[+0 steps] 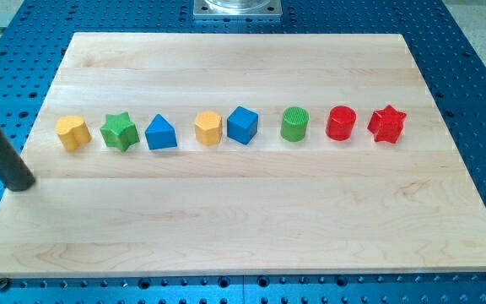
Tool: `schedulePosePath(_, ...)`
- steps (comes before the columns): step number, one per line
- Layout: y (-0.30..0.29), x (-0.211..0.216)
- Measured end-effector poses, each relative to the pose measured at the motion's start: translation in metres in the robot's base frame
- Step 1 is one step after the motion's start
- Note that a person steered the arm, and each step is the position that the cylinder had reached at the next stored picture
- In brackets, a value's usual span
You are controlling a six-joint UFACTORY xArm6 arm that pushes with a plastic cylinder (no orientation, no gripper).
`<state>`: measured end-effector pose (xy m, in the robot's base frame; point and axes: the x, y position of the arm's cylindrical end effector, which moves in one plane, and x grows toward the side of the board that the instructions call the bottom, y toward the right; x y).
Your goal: Push the heart right above the green star
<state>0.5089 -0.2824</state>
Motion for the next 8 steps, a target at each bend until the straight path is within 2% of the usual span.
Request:
schedulePosePath(1, 0.014, -0.012)
schedulePosePath(3, 0.062, -0.084)
schedulePosePath(5, 0.044, -0.089)
schedulePosePath(6, 0.061, -0.125)
schedulePosePath(7, 0.156, -0.125)
schedulePosePath(8, 0.126, -0.119)
